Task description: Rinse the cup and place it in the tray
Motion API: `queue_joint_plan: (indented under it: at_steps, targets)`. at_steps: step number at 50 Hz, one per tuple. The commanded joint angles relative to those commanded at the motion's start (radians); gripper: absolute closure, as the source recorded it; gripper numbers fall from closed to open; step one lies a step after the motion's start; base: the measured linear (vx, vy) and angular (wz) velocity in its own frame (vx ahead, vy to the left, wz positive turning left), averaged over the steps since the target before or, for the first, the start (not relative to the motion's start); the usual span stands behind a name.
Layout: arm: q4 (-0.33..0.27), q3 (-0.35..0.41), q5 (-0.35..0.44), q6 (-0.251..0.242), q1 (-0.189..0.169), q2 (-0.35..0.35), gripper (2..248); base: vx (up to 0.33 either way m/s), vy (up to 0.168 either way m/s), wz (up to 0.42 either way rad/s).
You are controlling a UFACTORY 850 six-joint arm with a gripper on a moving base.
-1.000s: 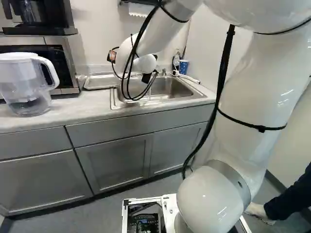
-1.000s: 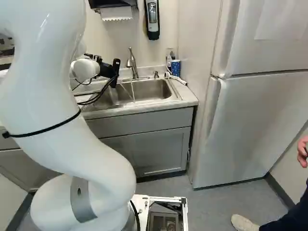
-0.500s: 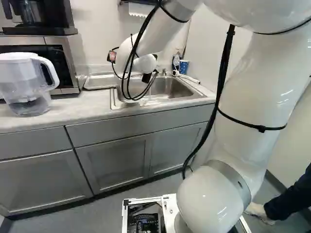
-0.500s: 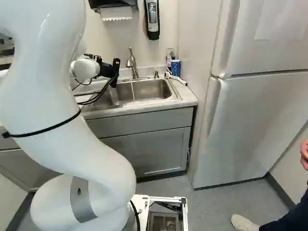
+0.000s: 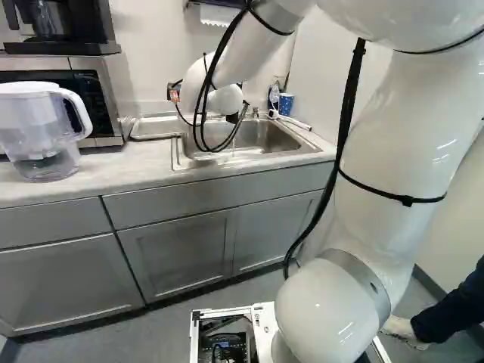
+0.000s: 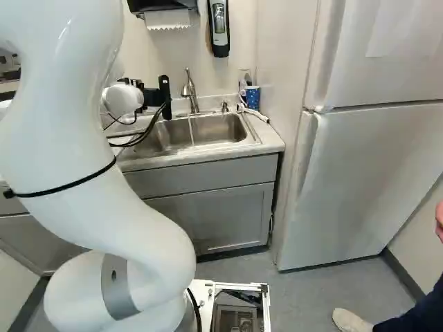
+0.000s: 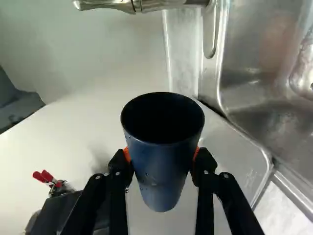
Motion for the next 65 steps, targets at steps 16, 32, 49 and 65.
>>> queue_joint_plan:
  at_steps: [16,32,49,65]
  targets:
    - [0.000,0.000,0.000,-0.168,0.000,0.000,125,0.000,0.000,0.000]
    - [0.000,0.000,0.000,-0.336,0.000,0.000,125,0.000,0.000,0.000]
    - [0.000,0.000,0.000,-0.515,0.000,0.000,125,0.000,0.000,0.000]
    - [0.000,0.000,0.000,-0.683,0.000,0.000,125,0.000,0.000,0.000]
